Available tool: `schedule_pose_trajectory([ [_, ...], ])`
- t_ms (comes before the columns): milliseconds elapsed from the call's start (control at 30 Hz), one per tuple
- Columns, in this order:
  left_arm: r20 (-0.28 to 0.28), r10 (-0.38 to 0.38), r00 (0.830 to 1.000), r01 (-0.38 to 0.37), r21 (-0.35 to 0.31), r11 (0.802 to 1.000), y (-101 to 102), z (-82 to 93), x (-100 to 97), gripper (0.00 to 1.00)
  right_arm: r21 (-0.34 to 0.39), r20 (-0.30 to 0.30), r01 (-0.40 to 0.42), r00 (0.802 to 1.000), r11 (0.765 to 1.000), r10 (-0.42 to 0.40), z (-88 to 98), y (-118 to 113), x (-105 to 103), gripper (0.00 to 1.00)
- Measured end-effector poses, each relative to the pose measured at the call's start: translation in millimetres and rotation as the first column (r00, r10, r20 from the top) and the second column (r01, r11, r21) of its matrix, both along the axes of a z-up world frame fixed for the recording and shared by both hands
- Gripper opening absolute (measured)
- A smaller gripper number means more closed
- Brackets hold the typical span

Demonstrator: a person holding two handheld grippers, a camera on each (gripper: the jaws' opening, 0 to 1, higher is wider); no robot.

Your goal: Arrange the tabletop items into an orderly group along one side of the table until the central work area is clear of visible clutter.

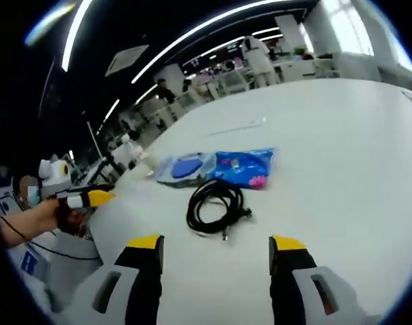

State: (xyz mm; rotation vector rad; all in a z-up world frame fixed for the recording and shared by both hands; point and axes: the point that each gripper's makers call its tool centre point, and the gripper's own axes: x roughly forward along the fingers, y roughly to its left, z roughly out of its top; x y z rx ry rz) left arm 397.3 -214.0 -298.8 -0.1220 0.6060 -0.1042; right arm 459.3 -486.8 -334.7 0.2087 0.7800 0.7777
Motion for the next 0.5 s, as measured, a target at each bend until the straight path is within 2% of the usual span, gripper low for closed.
schedule_pose_trajectory([
  [100,0.004,0.015,1.000,-0.015,0.002,1.000,16.9,2.9,-14.8,0.76,0.002,-0.004,-0.006,1.000,1.000,0.006,4.7,-4.1,-11.6,0.66],
  [233,-0.009,0.080,0.997,-0.080,0.016,0.997,52.0,2.1,-37.3,0.76,0.004,-0.027,0.002,1.000,1.000,-0.002,4.7,-14.0,-26.2,0.66],
  [267,-0.015,0.089,0.996,-0.089,0.019,0.996,54.7,2.1,-42.0,0.77,0.002,-0.031,0.005,1.000,1.000,-0.005,5.0,-16.5,-29.0,0.67],
  [333,-0.025,0.113,0.993,-0.112,0.019,0.993,70.3,1.3,-49.8,0.77,-0.003,-0.050,0.018,0.999,1.000,-0.018,-1.1,-24.2,-34.7,0.67],
  [400,-0.028,0.133,0.991,-0.133,0.021,0.991,81.2,1.4,-56.1,0.77,-0.003,-0.062,0.028,0.998,1.000,-0.028,-0.2,-27.7,-39.3,0.67],
  [500,-0.029,0.163,0.986,-0.162,0.025,0.986,84.9,2.6,-60.6,0.78,-0.015,-0.080,0.033,0.996,0.999,-0.034,-6.2,-30.5,-45.5,0.67],
])
